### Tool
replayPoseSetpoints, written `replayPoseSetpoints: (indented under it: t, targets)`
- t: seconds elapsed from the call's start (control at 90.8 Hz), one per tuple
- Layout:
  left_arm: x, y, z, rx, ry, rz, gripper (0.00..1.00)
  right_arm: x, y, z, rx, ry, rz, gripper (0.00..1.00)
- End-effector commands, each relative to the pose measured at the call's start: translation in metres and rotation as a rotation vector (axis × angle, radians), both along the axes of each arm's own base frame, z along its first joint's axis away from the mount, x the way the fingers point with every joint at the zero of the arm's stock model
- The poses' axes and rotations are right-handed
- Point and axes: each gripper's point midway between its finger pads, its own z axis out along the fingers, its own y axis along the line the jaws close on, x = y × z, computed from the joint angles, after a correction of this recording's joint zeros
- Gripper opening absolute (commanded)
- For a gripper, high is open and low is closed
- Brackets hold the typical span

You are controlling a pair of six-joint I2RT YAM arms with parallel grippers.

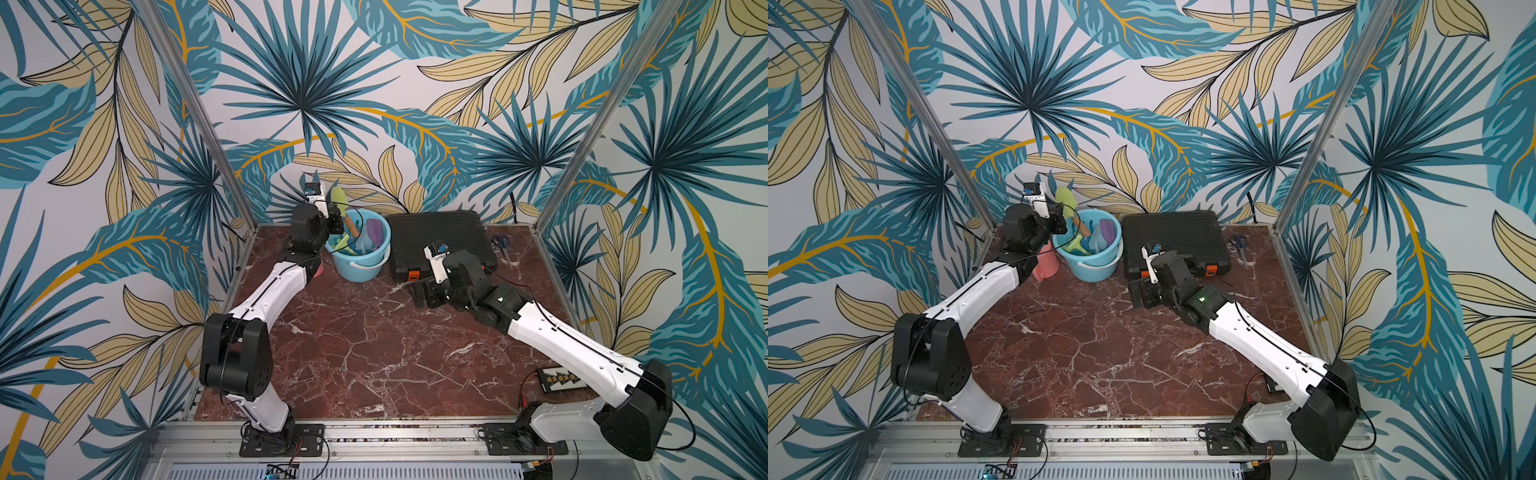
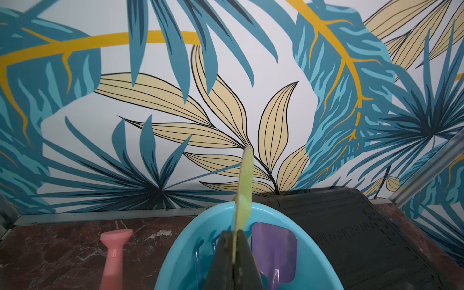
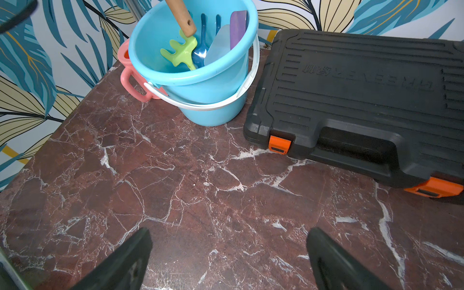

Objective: Organize the gardening tools
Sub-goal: Place the gardening tool in the container.

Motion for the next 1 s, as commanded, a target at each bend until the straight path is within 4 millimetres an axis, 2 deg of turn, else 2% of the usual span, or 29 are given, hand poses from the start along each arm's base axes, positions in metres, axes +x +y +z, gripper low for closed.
replayPoseSetpoints:
  t: [0.0, 0.231, 0.441, 0.518, 0.595, 0.661, 0.727, 0.87, 0.991]
  targets:
    - [0.003, -0.023, 0.027, 0.059, -0.125, -0.079, 0.00, -0.005, -0.006, 0.002, 0.014, -0.012, -0.022, 1.00]
    - [0.003, -0.058, -0.032, 0.192, -0.037, -0.164, 0.00, -0.011, -0.015, -0.001, 0.017, -0.013, -0.048, 0.99]
    - [0.003, -0.060, -0.080, 0.201, 0.056, -0.185, 0.00, -0.012, -0.015, -0.001, 0.024, -0.008, -0.046, 1.00]
    - [0.002, -0.059, -0.093, 0.198, 0.088, -0.193, 0.03, -0.012, -0.015, -0.001, 0.026, -0.007, -0.045, 0.99]
    - [0.003, -0.057, -0.096, 0.182, 0.103, -0.194, 0.08, -0.013, -0.015, -0.001, 0.024, -0.006, -0.045, 1.00]
    - [0.004, -0.054, -0.097, 0.160, 0.114, -0.193, 0.20, -0.013, -0.015, -0.001, 0.024, -0.006, -0.044, 1.00]
    - [0.005, -0.050, -0.093, 0.124, 0.121, -0.193, 0.45, -0.013, -0.017, 0.000, 0.020, -0.010, -0.049, 0.99]
    - [0.006, -0.046, -0.072, 0.059, 0.128, -0.214, 0.67, -0.010, -0.025, 0.002, -0.013, -0.034, -0.078, 0.99]
    - [0.000, -0.045, -0.039, 0.046, 0.076, -0.221, 0.84, -0.006, -0.036, 0.005, -0.052, -0.065, -0.127, 0.99]
